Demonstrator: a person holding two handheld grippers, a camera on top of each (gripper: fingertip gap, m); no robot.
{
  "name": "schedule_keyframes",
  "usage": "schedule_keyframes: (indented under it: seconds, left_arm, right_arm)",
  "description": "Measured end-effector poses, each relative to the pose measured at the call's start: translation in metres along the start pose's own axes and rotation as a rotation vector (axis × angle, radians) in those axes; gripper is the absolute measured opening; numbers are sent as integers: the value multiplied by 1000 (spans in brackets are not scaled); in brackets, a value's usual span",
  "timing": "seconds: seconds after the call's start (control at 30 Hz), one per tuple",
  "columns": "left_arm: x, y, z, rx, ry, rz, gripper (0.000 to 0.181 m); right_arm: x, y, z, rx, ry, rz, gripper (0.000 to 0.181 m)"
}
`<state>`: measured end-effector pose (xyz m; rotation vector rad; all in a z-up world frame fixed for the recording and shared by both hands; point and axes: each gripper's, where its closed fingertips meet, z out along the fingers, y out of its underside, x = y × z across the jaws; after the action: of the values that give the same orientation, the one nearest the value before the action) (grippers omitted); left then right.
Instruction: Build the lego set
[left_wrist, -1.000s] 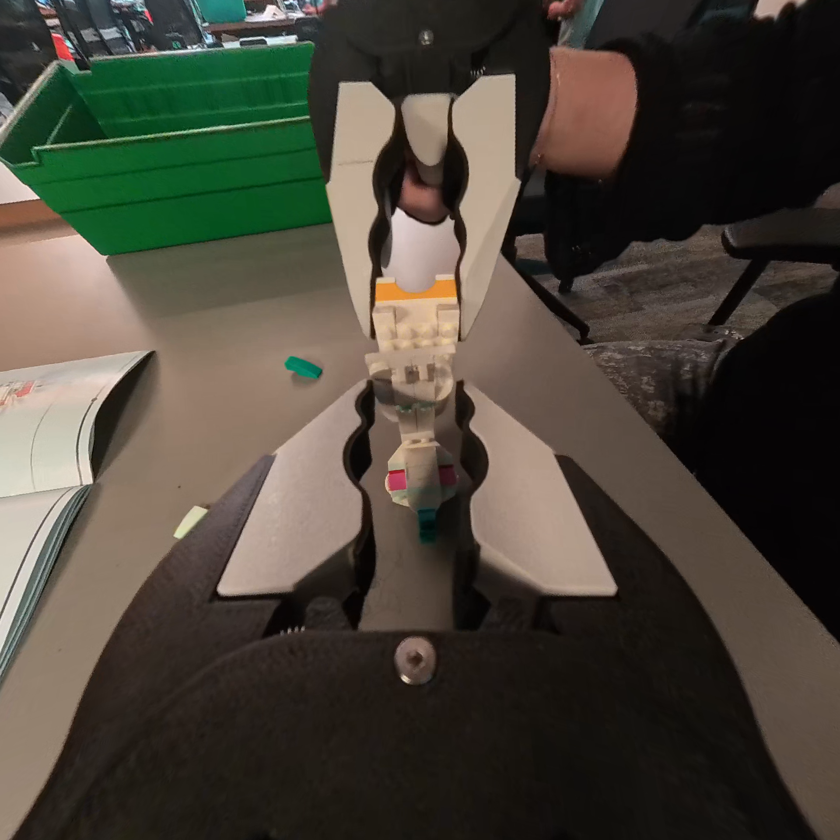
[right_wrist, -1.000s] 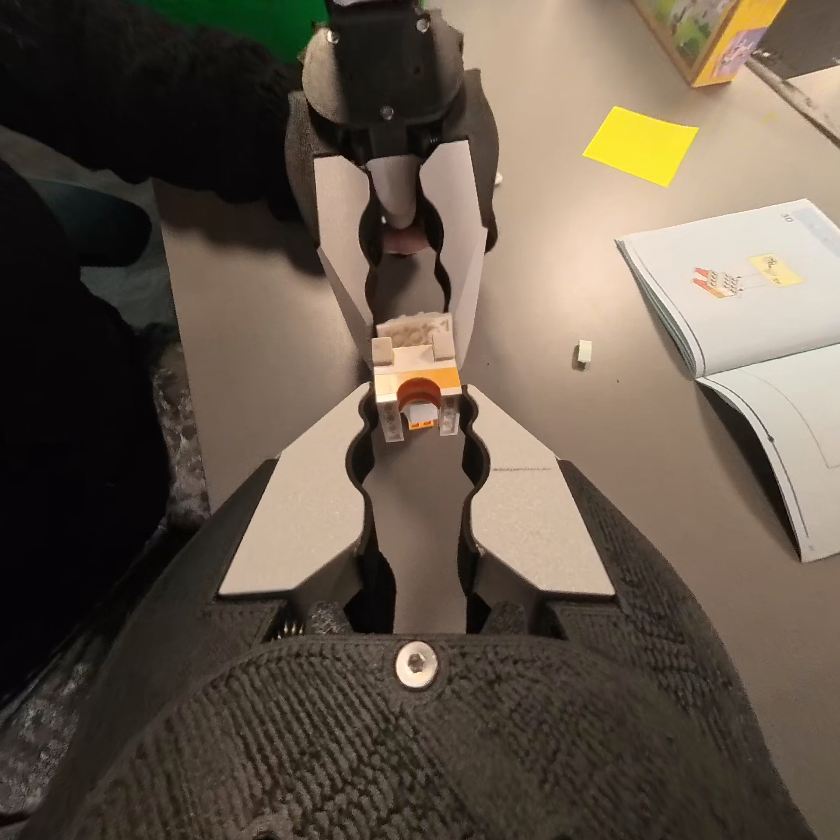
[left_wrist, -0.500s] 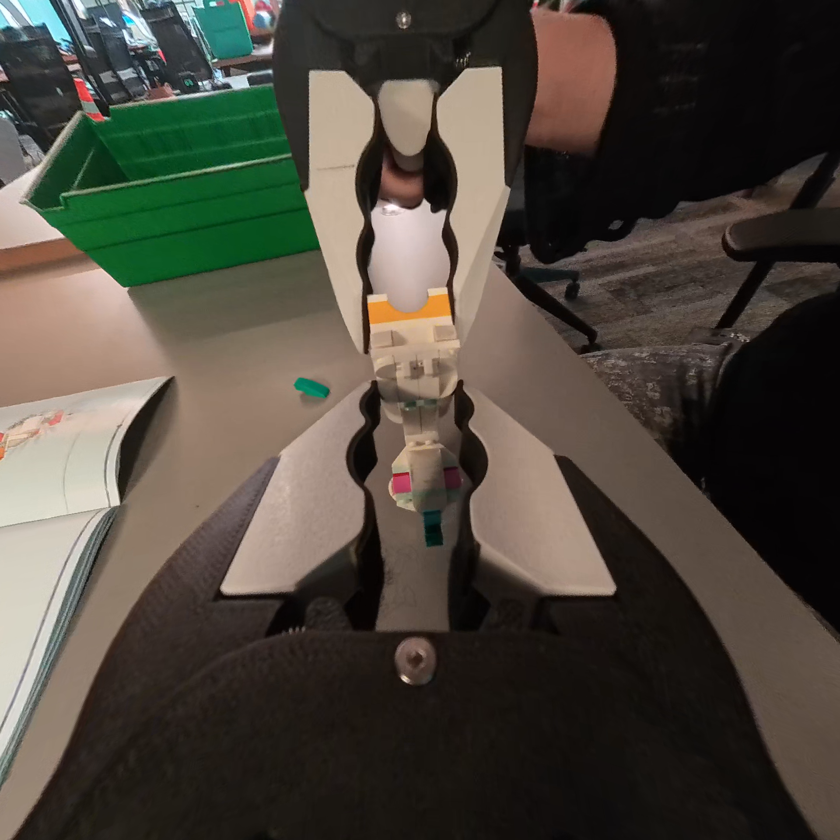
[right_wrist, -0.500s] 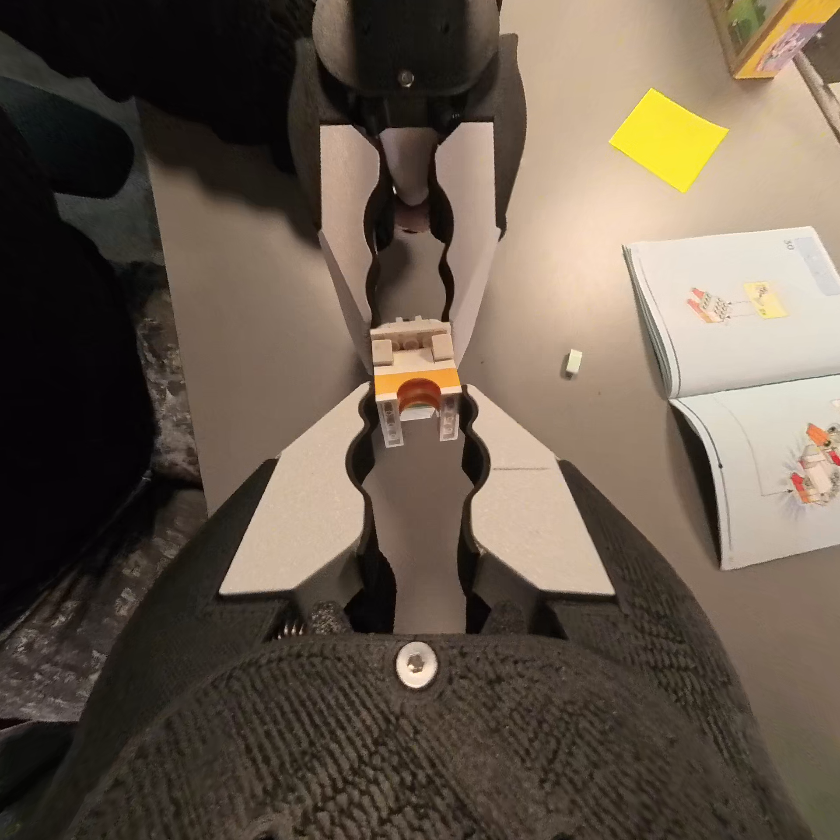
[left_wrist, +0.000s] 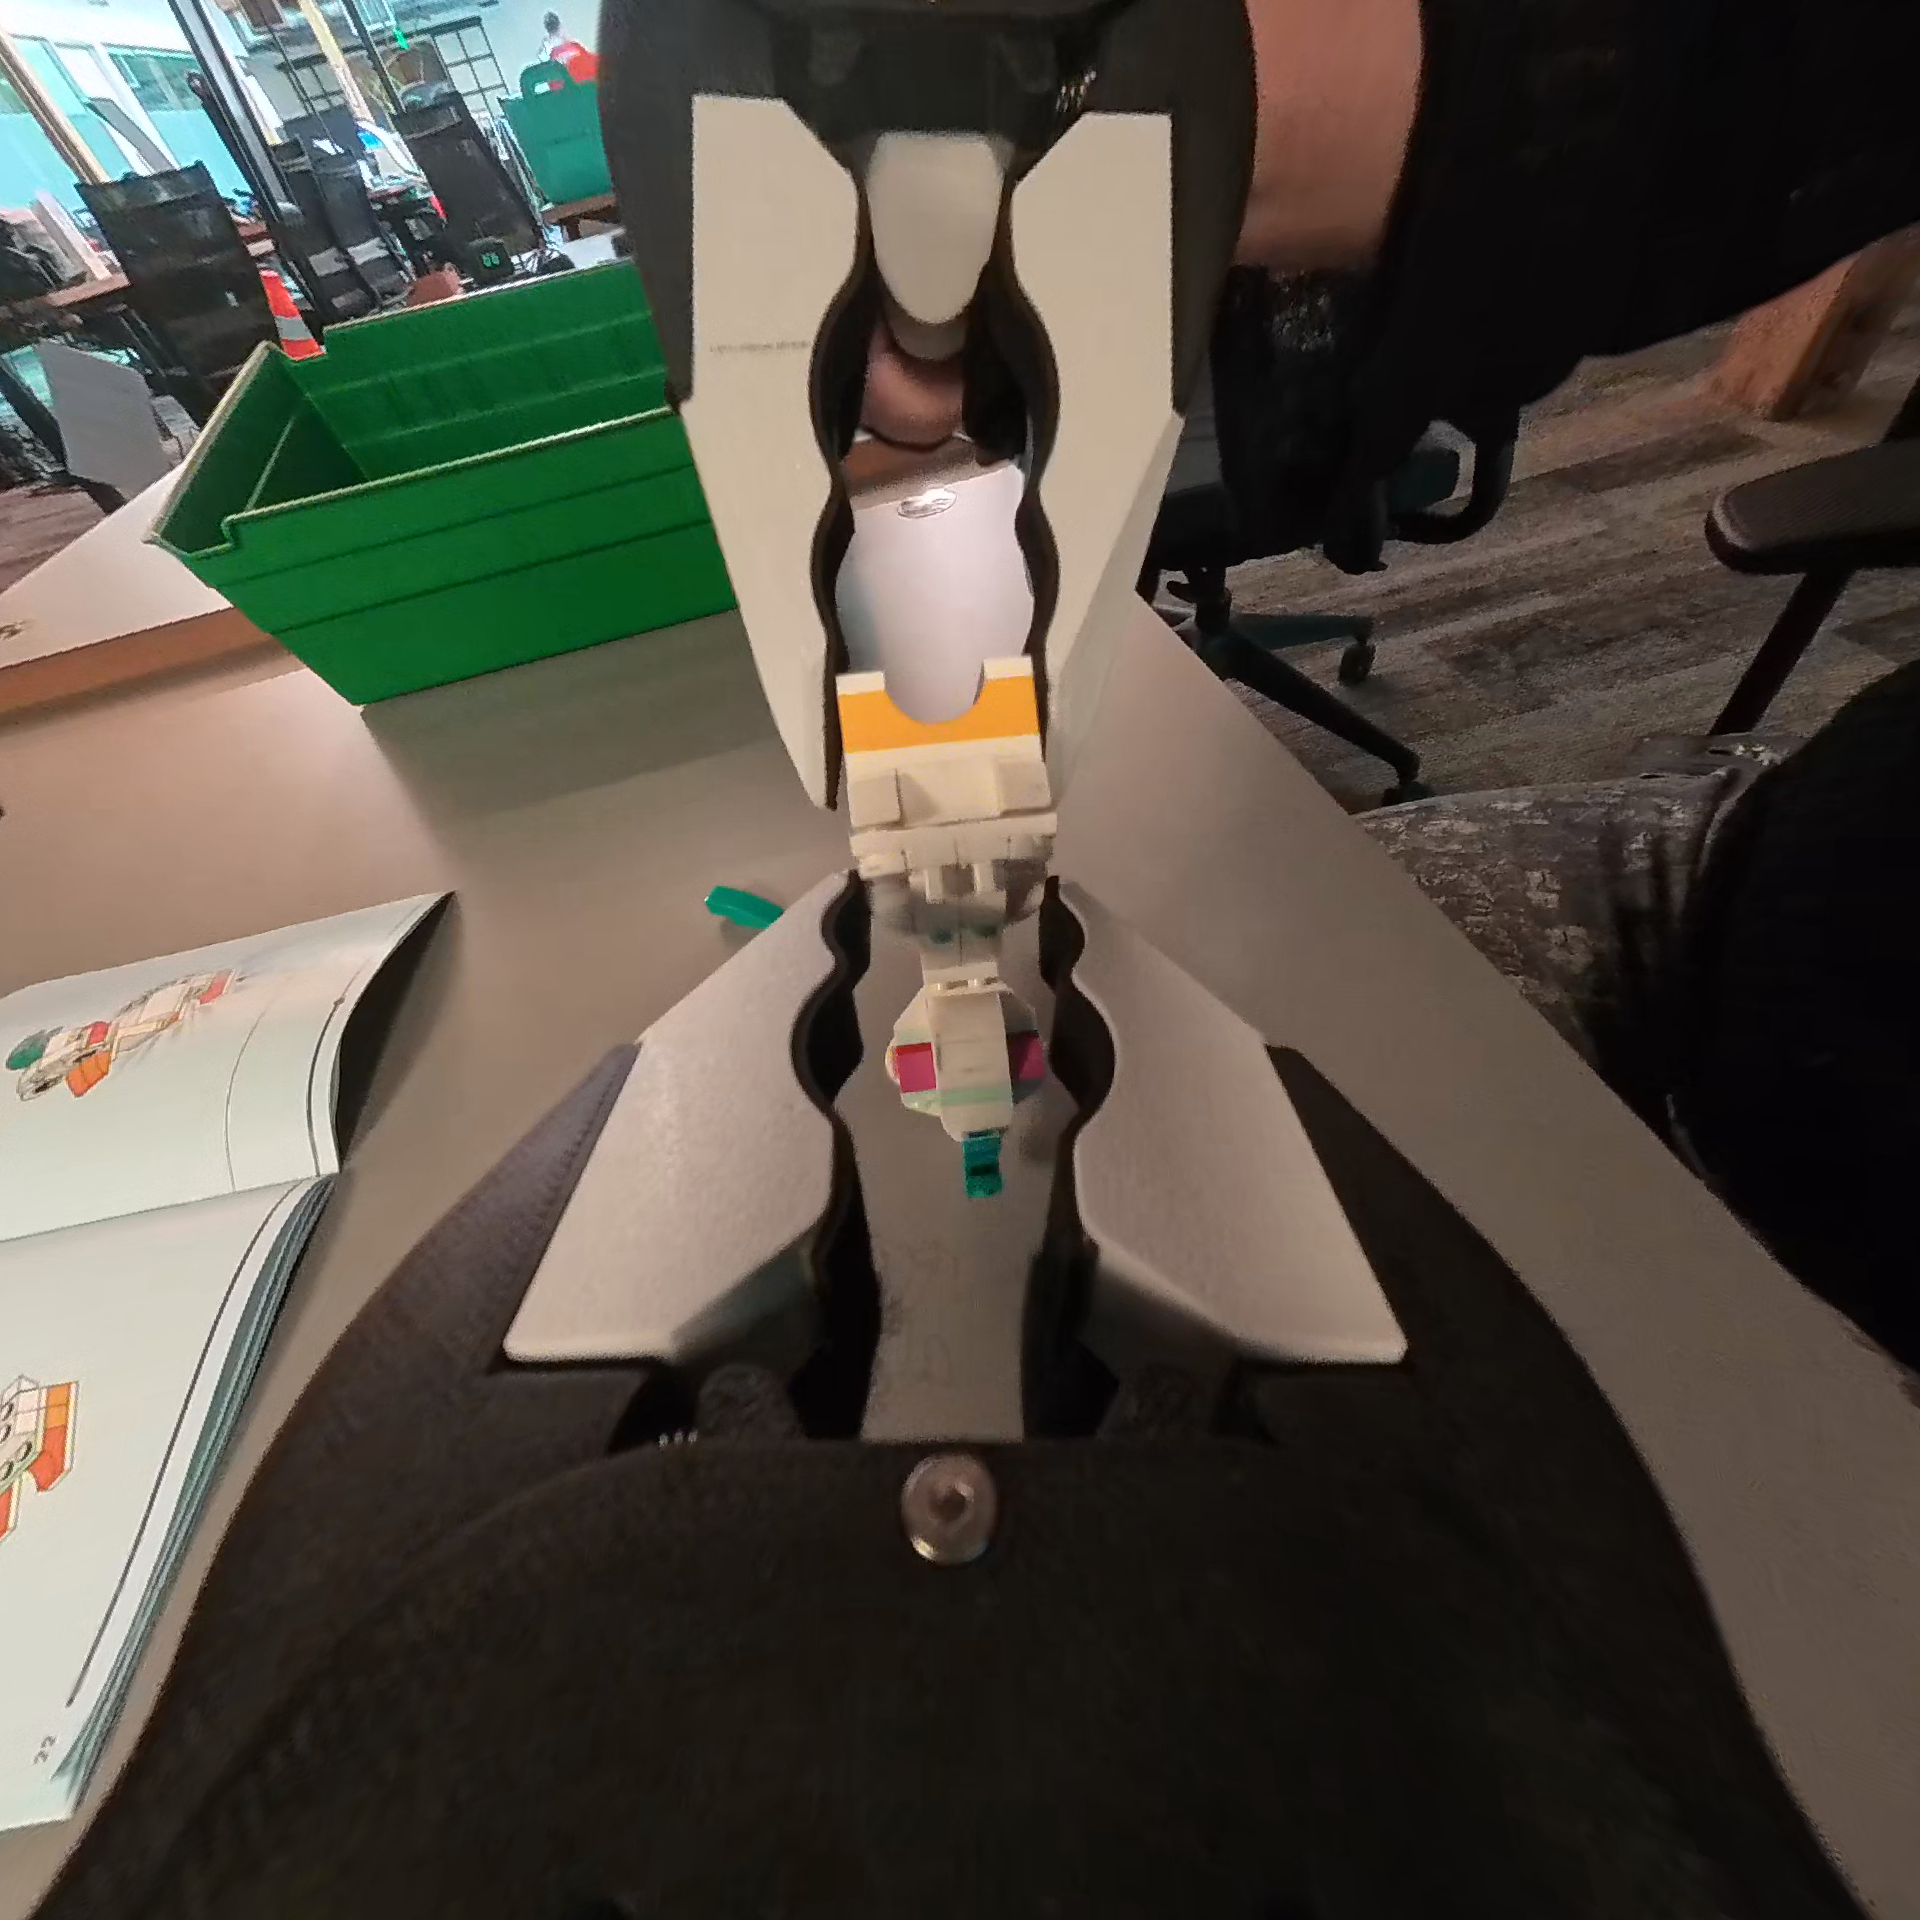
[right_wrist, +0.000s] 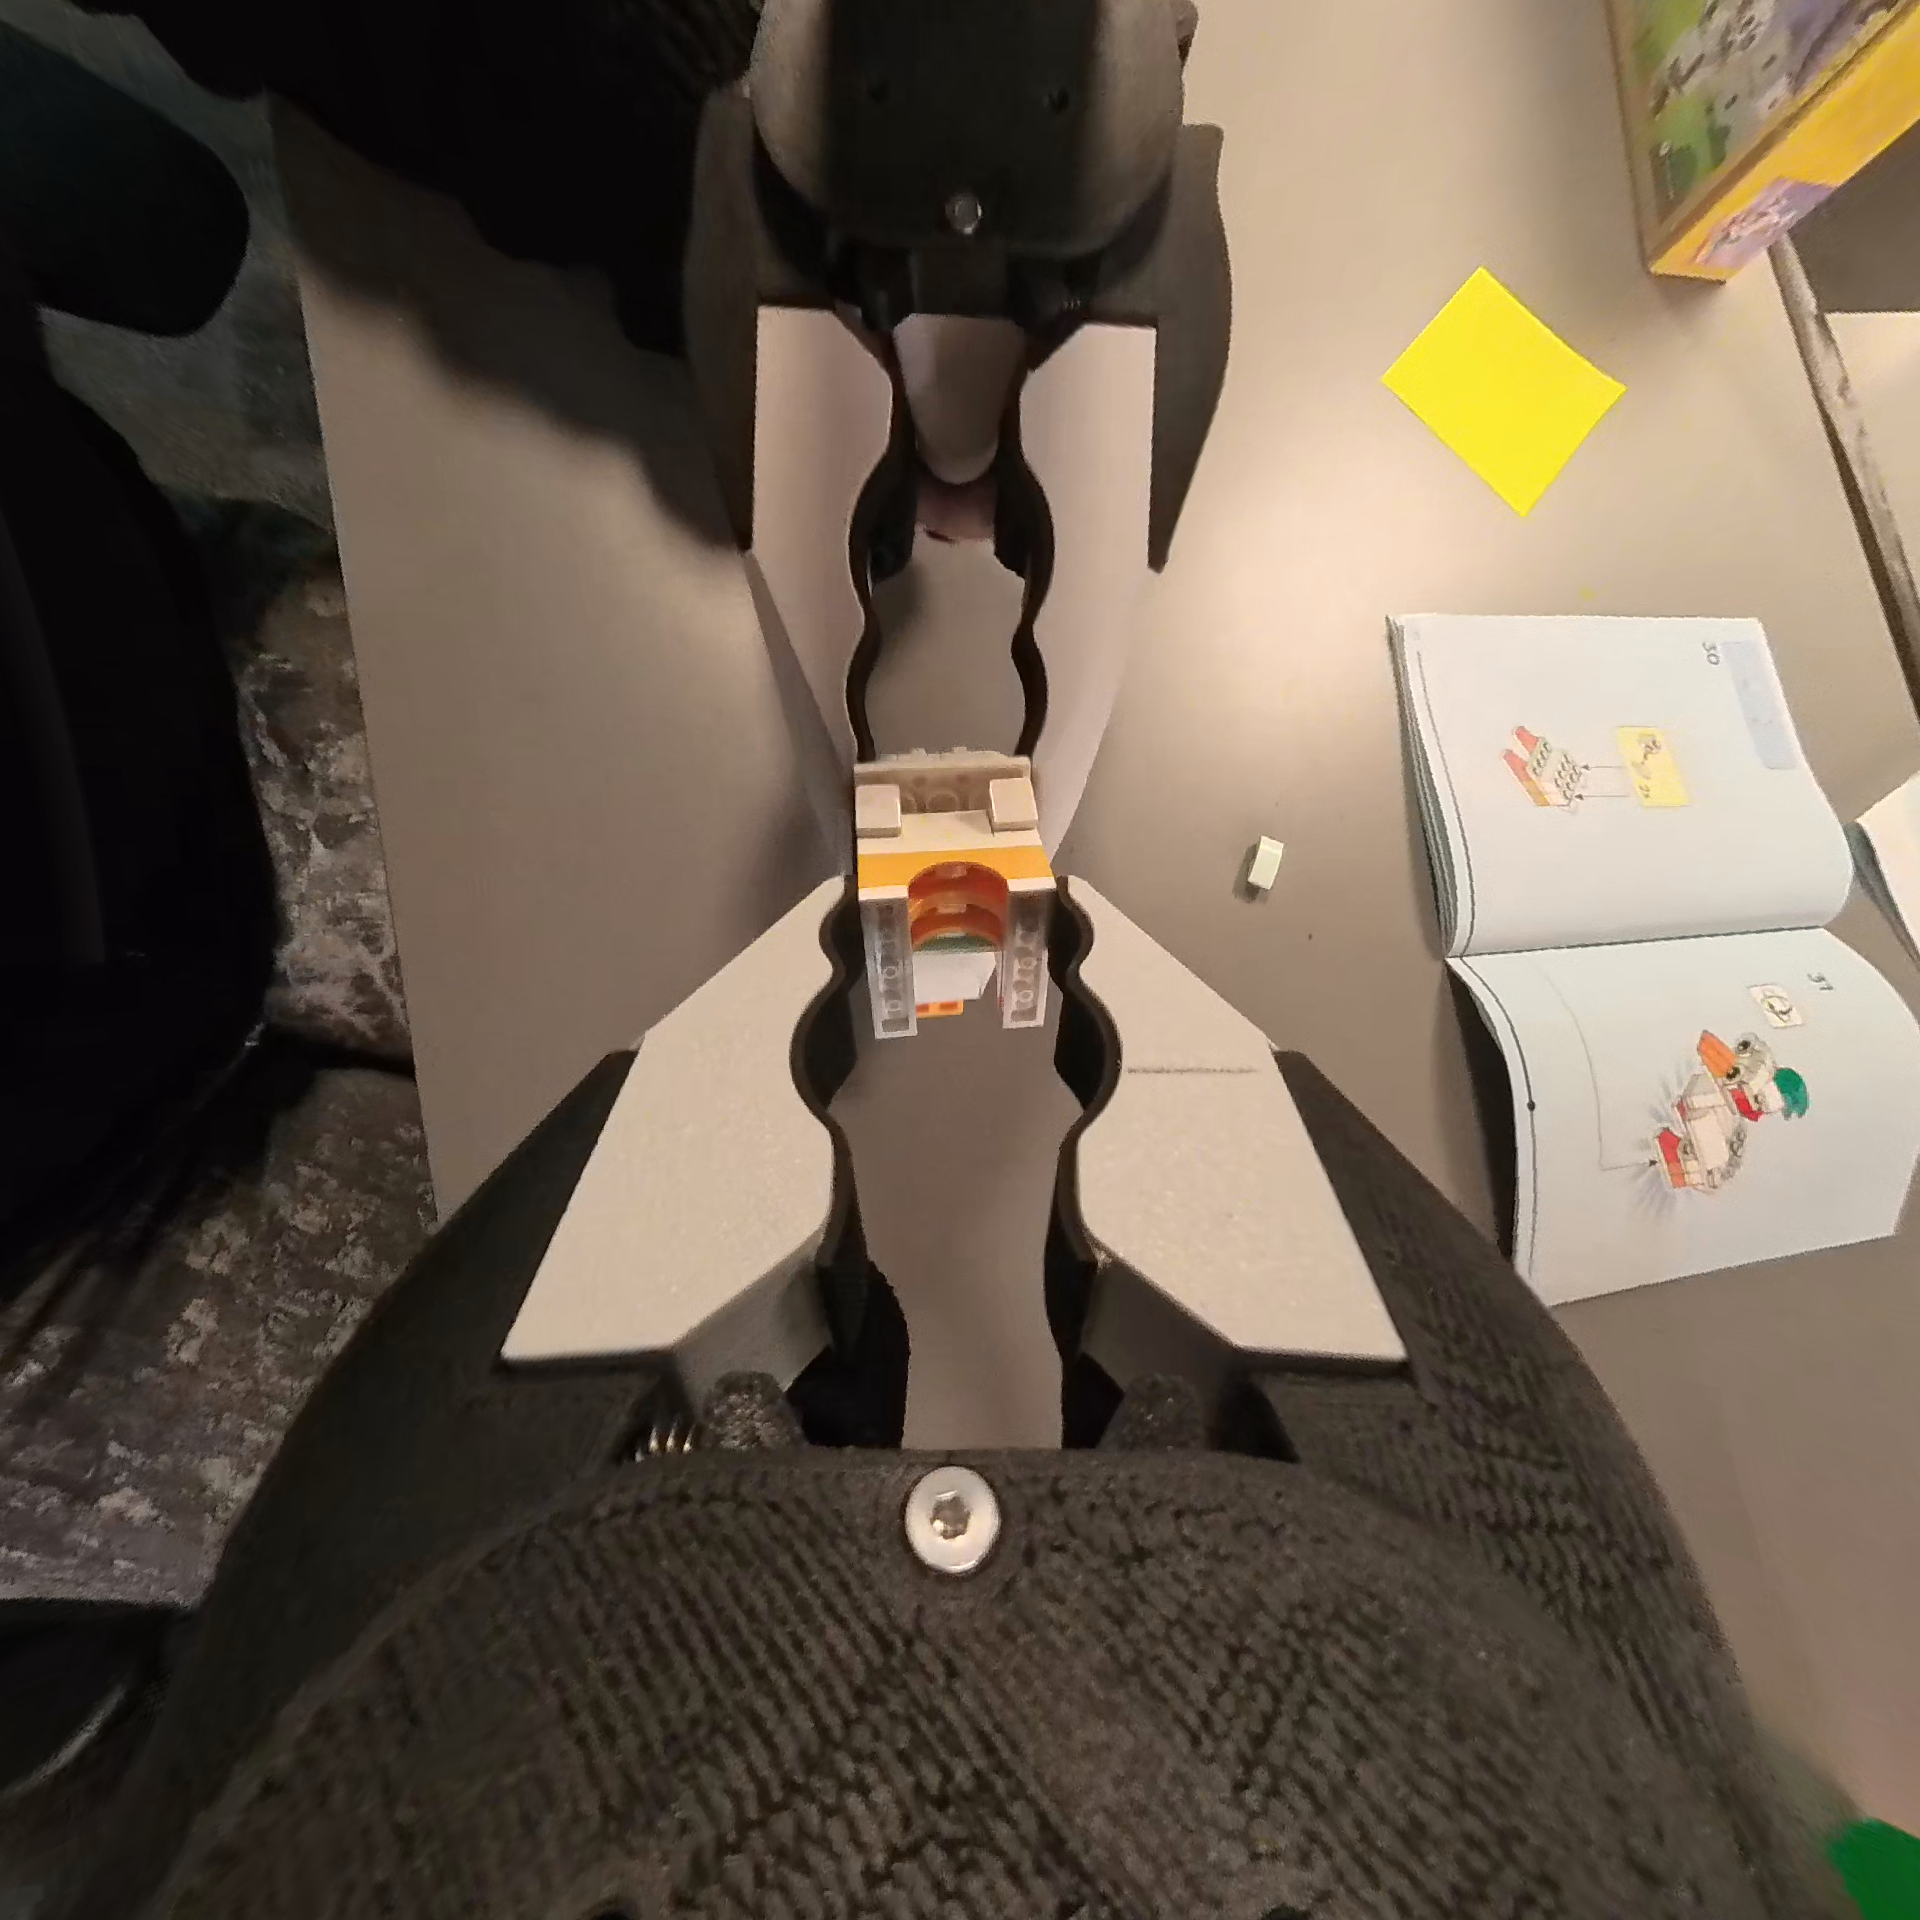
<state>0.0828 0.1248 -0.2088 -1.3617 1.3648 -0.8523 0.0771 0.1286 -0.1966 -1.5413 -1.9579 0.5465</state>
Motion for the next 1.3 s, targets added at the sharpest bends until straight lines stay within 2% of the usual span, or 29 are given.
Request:
schedule_keyframes:
  seconds: [0.13,0.33,0.73,0.97,1.2,1.3]
  left_arm:
    - [2,0,2,1,14,-21,31]
    - [5,-8,-1,65,80,-143,31]
    - [3,-11,-3,66,80,-171,31]
    - [8,-8,1,31,91,-146,30]
    - [7,-10,0,44,84,-141,32]
    - [0,-13,-1,50,37,-97,33]
  right_arm:
    - [-1,1,-1,-39,-52,29,34]
    - [-2,-5,-5,-48,-154,142,34]
    - [0,-9,-5,-177,-84,91,34]
    - [-5,-5,-4,-276,-112,75,35]
    - [-2,-8,-7,-276,-117,75,34]
    - [3,-10,-10,-294,-96,45,35]
